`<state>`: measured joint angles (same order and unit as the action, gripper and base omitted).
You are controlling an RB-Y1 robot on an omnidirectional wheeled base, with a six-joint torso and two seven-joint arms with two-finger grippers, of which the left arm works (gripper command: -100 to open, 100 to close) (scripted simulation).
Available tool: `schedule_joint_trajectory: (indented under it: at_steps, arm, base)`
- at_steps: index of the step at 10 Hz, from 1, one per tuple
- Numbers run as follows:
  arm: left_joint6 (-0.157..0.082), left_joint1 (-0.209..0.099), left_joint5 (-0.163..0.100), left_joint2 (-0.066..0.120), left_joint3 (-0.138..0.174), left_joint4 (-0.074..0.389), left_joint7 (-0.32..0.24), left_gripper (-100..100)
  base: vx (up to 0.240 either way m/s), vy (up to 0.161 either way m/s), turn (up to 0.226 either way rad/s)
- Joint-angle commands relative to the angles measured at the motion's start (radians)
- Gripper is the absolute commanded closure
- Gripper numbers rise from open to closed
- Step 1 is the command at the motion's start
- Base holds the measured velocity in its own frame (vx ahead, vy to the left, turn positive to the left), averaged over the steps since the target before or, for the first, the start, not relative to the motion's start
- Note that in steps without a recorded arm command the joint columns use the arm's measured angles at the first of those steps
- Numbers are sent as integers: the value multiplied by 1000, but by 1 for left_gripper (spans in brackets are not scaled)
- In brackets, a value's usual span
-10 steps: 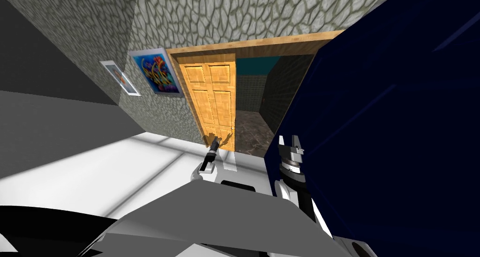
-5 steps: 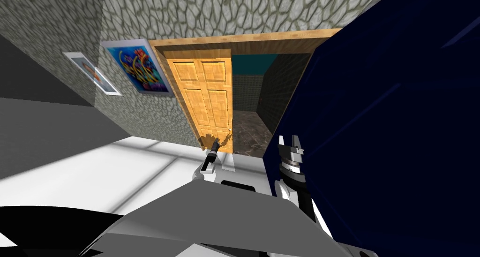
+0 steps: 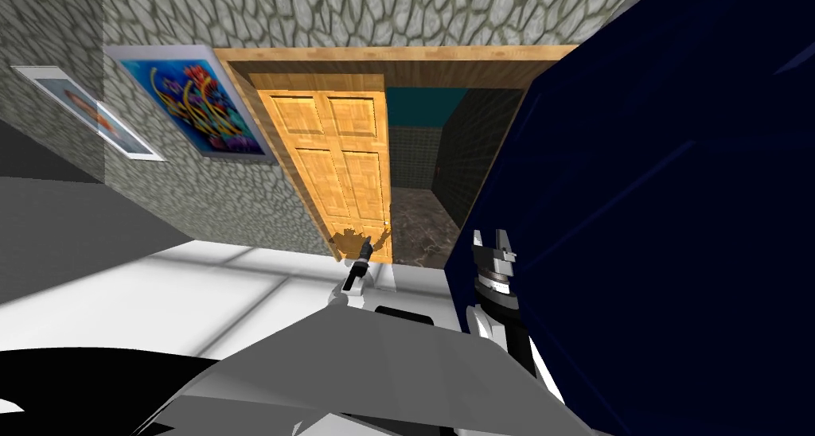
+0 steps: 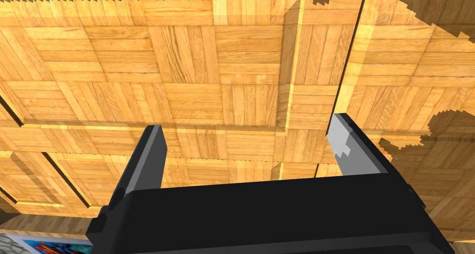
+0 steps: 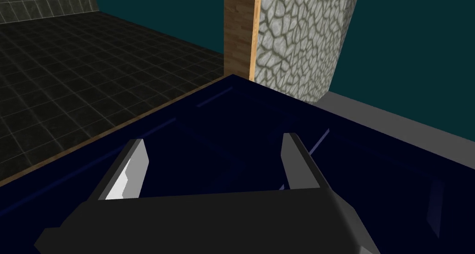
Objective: Pull the door open
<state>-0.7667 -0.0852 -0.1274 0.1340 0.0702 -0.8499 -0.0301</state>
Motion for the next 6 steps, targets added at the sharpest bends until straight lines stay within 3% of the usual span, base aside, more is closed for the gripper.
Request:
schedule_joint_trajectory:
  at_steps: [1,2,6]
  arm:
    - [-12,-23,-7,4,1,50,0,-100]
    - [-12,-23,-7,4,1,55,0,-100]
    - [-37,-66,-20,7,2,160,3,-100]
  base:
    - [104,14,-101]
    - [61,20,-23]
    - [68,28,-74]
